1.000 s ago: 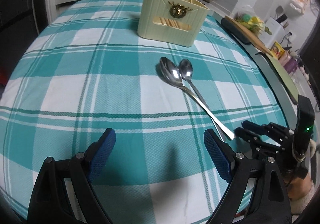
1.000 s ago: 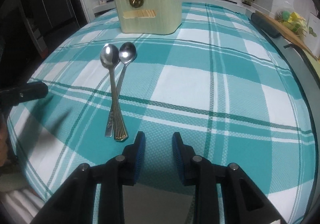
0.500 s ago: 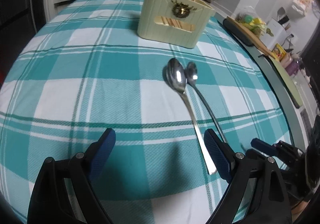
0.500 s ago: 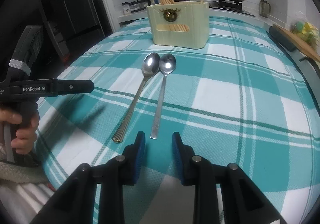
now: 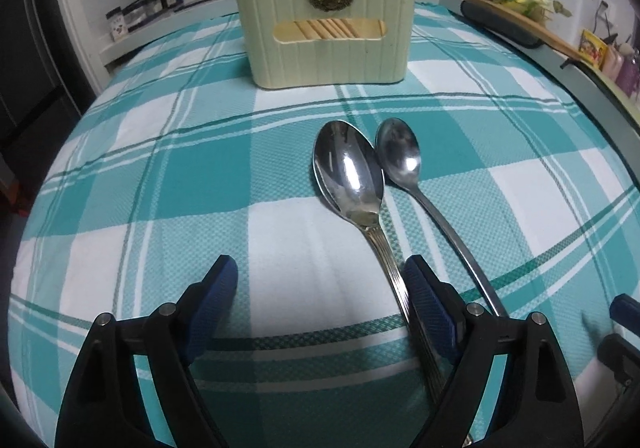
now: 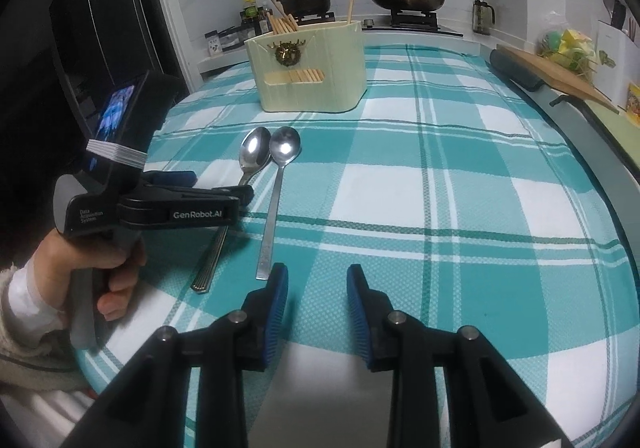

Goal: Organize utensils
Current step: 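Close the left tool on the larger steel spoon while the right tool grasps the smaller spoon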

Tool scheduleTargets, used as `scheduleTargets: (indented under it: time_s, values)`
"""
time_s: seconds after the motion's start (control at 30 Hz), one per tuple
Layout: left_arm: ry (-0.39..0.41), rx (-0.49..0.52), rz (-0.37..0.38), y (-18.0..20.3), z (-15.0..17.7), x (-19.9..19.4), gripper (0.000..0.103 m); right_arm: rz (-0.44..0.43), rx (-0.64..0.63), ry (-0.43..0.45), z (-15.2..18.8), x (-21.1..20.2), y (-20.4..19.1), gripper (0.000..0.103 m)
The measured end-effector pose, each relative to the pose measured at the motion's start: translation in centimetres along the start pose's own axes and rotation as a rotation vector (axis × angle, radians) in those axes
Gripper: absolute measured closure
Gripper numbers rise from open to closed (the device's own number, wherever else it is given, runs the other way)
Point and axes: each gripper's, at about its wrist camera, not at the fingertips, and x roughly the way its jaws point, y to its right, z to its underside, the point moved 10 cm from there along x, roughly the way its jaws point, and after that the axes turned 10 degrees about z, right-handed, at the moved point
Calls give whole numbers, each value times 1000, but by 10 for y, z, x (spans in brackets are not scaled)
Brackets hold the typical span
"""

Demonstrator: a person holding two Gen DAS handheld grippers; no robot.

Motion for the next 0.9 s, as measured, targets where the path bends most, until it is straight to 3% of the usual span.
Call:
scheduleTargets:
  time_s: [0.1,0.2,0.43,0.6,0.8,0.9]
  values:
    - [10,-27,0,-8,2,-2,24,7,6,-9,1,5,3,72]
    - [13,-55,-5,-18,3,-3,25,-3,-12,-10,-8,11,-2,72]
    - [20,-103,2,-35,8,-7,25,-72,-154,-28,-33,48,-48,72]
    - [-11,-72,65,-32,13,-12,22,-51,-274,-67,-38,84,-72,72]
    - [-82,12,193,-19,8,-12,18,8,-233,-88,-35,80,-51,72]
    - [-78,88,188,-10,-4,-9,18,71,-209,-102,-30,74,-33,72]
